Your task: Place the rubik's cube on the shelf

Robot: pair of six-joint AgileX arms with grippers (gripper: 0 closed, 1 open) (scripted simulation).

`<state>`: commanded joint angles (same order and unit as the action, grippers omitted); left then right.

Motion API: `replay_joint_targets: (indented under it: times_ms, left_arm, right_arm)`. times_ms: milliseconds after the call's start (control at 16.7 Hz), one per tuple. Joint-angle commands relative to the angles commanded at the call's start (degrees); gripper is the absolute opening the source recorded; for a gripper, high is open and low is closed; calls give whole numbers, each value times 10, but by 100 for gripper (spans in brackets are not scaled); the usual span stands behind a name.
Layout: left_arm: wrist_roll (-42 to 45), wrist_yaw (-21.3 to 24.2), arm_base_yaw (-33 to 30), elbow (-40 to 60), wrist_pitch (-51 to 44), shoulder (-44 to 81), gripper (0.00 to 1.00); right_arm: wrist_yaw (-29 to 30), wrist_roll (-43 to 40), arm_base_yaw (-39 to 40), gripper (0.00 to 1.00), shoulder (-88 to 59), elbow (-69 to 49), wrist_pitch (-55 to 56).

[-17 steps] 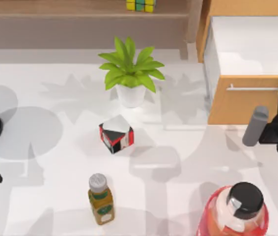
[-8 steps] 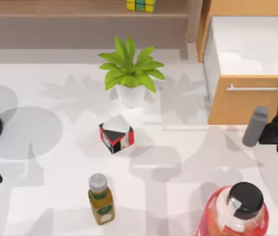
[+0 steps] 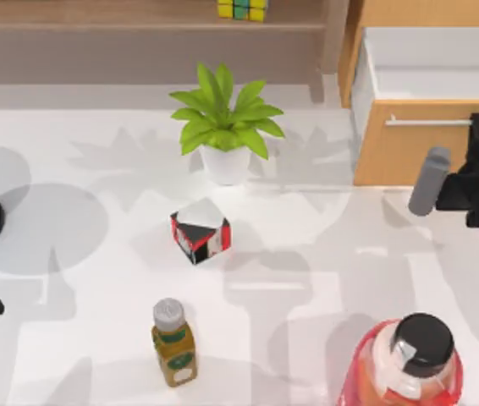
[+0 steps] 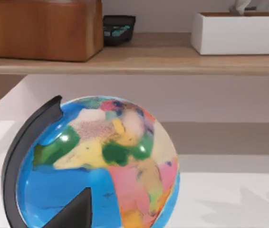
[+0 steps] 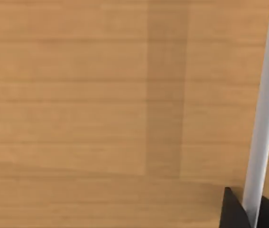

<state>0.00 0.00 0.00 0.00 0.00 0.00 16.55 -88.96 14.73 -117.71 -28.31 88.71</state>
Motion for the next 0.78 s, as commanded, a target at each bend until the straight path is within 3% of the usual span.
replay_joint_targets:
  times_ms: [780]
  left_arm:
    - [0,0,0,0,0,0,100]
  right_arm:
    - [-20,0,-18,0,-36,-98,-62]
